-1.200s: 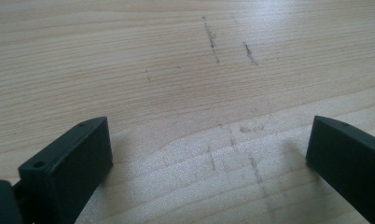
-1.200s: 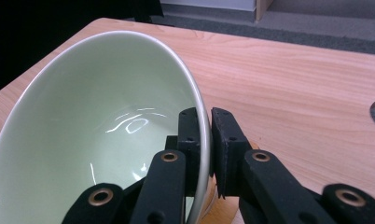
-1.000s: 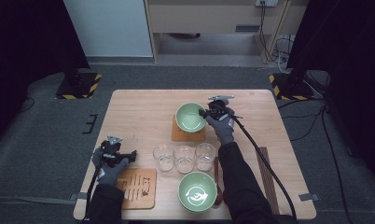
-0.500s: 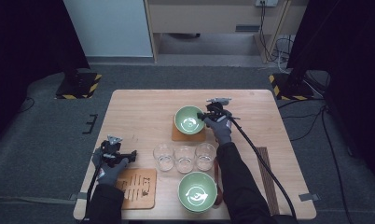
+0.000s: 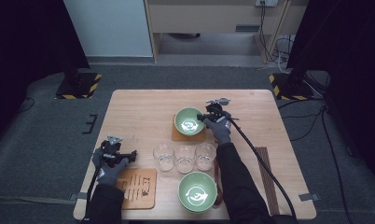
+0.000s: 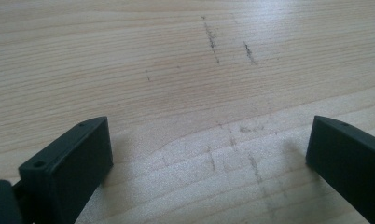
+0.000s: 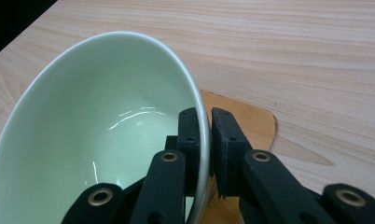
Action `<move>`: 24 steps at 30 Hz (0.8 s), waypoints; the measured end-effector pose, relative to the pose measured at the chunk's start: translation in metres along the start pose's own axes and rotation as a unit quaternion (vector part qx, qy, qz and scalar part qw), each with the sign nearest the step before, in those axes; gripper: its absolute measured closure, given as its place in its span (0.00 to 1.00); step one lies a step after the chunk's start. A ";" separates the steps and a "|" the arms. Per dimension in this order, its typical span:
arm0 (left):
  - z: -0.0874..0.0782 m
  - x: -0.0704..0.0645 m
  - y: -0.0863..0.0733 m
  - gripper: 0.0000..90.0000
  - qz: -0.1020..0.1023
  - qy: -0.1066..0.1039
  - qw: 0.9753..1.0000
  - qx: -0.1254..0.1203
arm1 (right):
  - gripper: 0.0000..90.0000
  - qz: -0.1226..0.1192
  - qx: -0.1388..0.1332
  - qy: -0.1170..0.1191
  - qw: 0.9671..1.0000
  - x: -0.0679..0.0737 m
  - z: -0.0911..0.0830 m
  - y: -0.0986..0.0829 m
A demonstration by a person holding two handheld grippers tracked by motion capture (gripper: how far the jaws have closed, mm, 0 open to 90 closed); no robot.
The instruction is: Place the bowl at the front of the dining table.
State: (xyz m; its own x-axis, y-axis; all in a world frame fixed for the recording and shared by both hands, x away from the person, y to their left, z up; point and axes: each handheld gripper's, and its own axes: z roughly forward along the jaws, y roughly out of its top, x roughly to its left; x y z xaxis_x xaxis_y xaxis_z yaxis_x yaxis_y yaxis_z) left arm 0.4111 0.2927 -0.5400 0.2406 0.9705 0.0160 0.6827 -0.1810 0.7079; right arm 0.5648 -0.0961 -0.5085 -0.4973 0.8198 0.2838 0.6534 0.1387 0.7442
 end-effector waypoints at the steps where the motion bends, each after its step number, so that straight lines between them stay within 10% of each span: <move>1: 0.000 0.000 0.000 0.00 0.000 0.000 1.000 0.000 | 0.92 0.000 -0.001 -0.001 1.000 0.000 0.000 0.000; 24: 0.000 0.000 0.000 0.00 0.000 0.000 1.000 0.000 | 0.86 0.005 -0.002 -0.013 1.000 0.000 0.010 0.001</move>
State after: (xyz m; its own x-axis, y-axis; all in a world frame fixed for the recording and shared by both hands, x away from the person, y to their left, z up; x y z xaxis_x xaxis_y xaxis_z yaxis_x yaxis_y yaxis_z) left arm 0.4111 0.2927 -0.5400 0.2406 0.9705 0.0159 0.6827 -0.1809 0.7079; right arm 0.5711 -0.0907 -0.5142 -0.4752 0.8357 0.2752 0.6559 0.1280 0.7439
